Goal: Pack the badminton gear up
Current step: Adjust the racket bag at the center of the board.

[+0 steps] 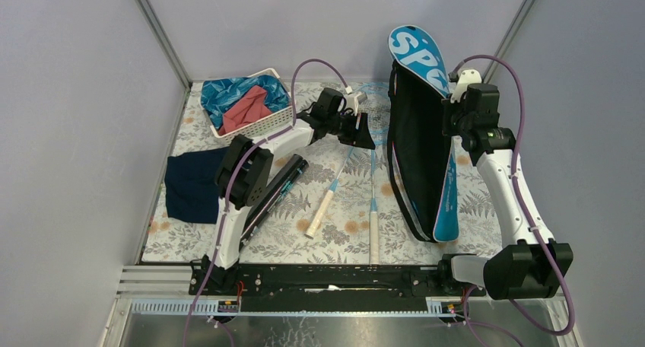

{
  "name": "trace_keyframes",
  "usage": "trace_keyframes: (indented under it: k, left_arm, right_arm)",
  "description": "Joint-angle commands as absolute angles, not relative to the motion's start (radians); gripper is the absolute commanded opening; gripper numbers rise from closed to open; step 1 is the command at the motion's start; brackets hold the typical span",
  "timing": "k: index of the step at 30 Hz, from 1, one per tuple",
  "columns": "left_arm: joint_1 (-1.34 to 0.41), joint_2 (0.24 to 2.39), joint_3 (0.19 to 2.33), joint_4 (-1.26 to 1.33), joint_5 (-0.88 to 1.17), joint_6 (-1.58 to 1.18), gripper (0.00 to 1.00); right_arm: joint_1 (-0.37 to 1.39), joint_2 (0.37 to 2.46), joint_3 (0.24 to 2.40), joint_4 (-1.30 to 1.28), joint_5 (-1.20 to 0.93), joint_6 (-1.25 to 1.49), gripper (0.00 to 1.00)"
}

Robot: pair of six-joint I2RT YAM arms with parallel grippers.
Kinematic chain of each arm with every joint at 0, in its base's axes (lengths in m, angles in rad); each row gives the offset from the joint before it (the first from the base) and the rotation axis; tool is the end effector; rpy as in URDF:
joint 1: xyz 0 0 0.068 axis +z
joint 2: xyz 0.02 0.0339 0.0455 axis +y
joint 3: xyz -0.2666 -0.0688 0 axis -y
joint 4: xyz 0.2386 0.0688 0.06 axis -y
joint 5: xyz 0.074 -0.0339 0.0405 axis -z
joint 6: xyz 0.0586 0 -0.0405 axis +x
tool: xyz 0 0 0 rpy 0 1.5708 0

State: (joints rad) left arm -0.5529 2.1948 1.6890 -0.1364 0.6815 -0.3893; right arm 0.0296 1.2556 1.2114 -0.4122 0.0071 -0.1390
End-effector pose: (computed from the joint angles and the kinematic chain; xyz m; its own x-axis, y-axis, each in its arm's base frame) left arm 0.4140 -0.2989 0.1952 -0.7893 0.1407 -0.5977 0.5811 0.4857 -0.6530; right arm 0.2973 0.0084 0.3579 -0.4331 -0.1514 -0.8886 -0.0840 0.9883 -0.1275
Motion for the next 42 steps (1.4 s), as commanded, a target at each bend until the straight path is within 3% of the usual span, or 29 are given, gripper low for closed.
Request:
trace_keyframes:
  k: [1,9,28,42]
  left_arm:
    - [-0.558,2.114,1.695,-0.108,0.689,-0.373,0.64]
    - [-0.625,2.112,1.703,-0.066,0.742,-0.388,0.72]
    - [-0.679,2.206,1.737,-0.031,0.576,-0.427,0.72]
    - [-0.680,2.177,1.722,-0.034,0.588,-0.418,0.72]
  right_arm:
    - [0.025,1.208,1.283,-0.354,0.002,-0.112,0.00]
    - [0.026,1.212,1.283,-0.359,-0.059,-0.079,0.00]
    - [0.026,1.217,1.316,-0.387,-0.107,-0.061,0.00]
    - [0.026,1.205,1.301,-0.389,-0.103,-0.069,0.00]
